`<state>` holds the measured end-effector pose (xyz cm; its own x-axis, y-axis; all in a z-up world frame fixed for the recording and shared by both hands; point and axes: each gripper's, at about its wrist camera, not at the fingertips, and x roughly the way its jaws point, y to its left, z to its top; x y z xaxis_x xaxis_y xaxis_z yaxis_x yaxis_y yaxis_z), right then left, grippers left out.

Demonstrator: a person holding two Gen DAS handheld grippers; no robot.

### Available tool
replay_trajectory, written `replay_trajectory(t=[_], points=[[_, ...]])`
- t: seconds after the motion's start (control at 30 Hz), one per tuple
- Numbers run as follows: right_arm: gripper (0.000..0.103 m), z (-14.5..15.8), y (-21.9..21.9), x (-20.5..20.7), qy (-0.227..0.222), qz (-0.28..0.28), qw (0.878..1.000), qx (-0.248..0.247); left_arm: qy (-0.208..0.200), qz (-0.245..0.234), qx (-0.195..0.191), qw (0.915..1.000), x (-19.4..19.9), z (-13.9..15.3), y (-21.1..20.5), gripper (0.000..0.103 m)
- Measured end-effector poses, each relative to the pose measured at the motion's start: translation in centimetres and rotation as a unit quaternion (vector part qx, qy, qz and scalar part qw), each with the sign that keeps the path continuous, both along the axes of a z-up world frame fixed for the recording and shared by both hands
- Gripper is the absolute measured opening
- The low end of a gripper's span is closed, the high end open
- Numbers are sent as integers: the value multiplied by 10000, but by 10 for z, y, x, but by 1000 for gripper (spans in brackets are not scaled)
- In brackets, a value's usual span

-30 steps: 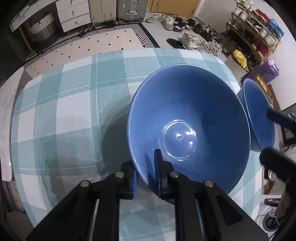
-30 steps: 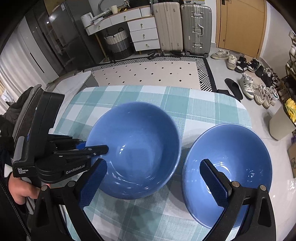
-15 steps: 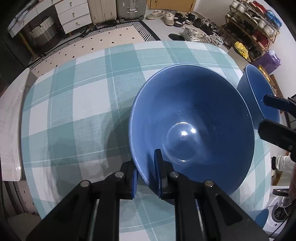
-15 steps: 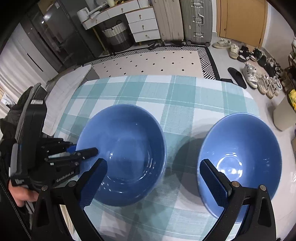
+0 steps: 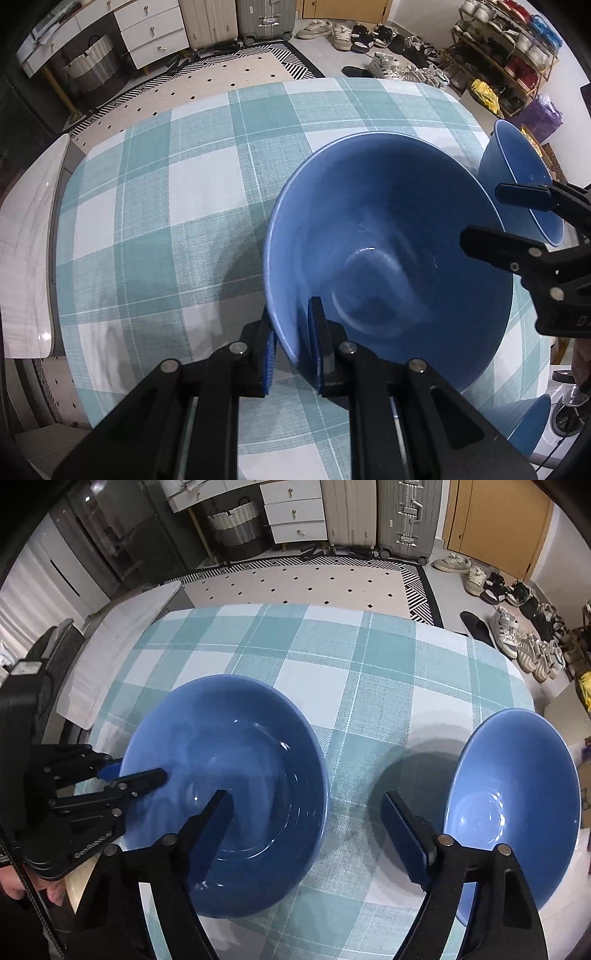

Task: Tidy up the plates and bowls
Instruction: 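Close the left gripper on the bowl rim while the right gripper closes on the opposite rim, then lift the gripped bowl with both grippers and carry it over the placed bowl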

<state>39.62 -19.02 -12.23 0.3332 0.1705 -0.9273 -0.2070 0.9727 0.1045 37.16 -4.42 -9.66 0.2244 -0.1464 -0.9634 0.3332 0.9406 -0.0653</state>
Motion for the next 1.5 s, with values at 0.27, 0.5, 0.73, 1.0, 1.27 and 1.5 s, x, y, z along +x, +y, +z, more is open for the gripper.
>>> replay_trajectory(t=[0.27,0.5,0.73,1.0,1.27,1.5], points=[[59,-12,4,-1,227,126,9997,10,8,-36,-12,10000,-1,0,1,14],[34,-16,-3,-1,411,-33,9988,268,96,-34,-77,9999,-1,-1,2,14],[21,-15,0,-5,453,16,9986,285,177,-33,-20,9998,0,0,2,14],[18,-8,-3,-10,393,-78,9988,296,113,-13,-50,9999,-5,10,3,14],[18,7,-8,-24,271,-196,9990,301,51,-54,-84,9999,-17,21,-1,14],[18,23,-13,-42,185,-239,9990,327,5,-77,-169,9998,-33,34,-5,14]])
